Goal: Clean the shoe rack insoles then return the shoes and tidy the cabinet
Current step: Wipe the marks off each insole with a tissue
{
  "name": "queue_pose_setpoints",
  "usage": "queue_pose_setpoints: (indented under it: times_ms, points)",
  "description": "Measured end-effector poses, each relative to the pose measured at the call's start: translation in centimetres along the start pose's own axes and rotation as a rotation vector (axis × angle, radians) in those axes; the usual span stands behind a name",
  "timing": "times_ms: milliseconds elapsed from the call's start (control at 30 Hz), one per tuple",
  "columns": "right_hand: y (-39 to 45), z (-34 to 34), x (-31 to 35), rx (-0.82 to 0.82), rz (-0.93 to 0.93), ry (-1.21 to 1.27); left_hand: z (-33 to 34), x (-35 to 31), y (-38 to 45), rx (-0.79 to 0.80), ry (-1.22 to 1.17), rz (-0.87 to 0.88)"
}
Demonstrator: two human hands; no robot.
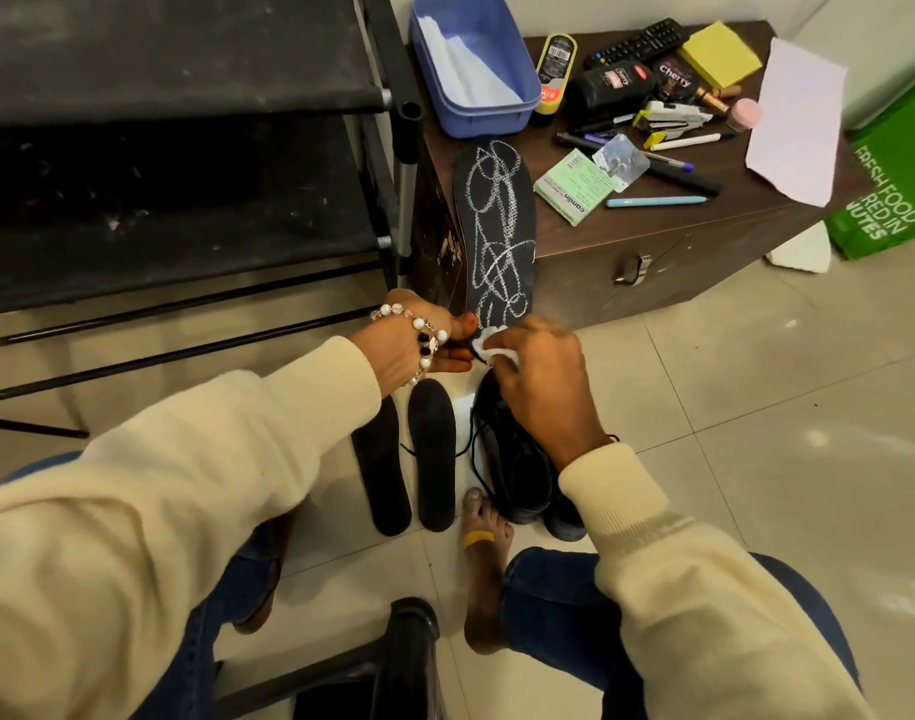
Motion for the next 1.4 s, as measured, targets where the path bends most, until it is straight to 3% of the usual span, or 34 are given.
queue_pose_setpoints:
  times_ms: [100,233,433,633,800,1000,1200,1400]
  points:
    - [0.1,-0.4,-0.4,0.005,0.011,0.06,-0.1,-0.1,0.0,0.02,0.002,-0.018]
    - [0.1,-1.1,-2.5,-0.043,0.182,0.041,0.0,0.1,-0.1,0.048,-0.013,-0.035]
    - [0.7,0.0,0.8,0.034,-0.04,0.08,-0.5,0.0,0.4,0.022,-0.006,-0.05]
    - [2.1,-0.9,-2.4,-0.084,0.199,0.055,-0.5,0.2,0.5,0.045,-0.016,-0.006]
    - [2.1,0.8,0.4,-0.003,-0.006,-0.014,-0.8,0.2,0.6,0.034,-0.001,0.002]
    - [2.8,-0.9,-2.3,-0.092,0.141,-0.021,-0.8,0.3,0.6,0.075,-0.031,-0.004]
    - [2.8,0.7,0.7,0.039,-0.082,-0.109,-1.1,0.2,0.6,0.031,0.007,-0.007]
    - [3.9,-0.8,-1.2,-0.095,0.095,-0.098,-1.0,0.1,0.5,0.053,-0.007,-0.019]
Point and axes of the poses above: each hand's wrist, its own y-axis towards the middle knuckle, its own z-axis out of the palm, x = y × z, the point moved 3 cm from there along y, towards the middle knuckle, and after that the axes turned 5 degrees about -z, right-handed, at the moved point
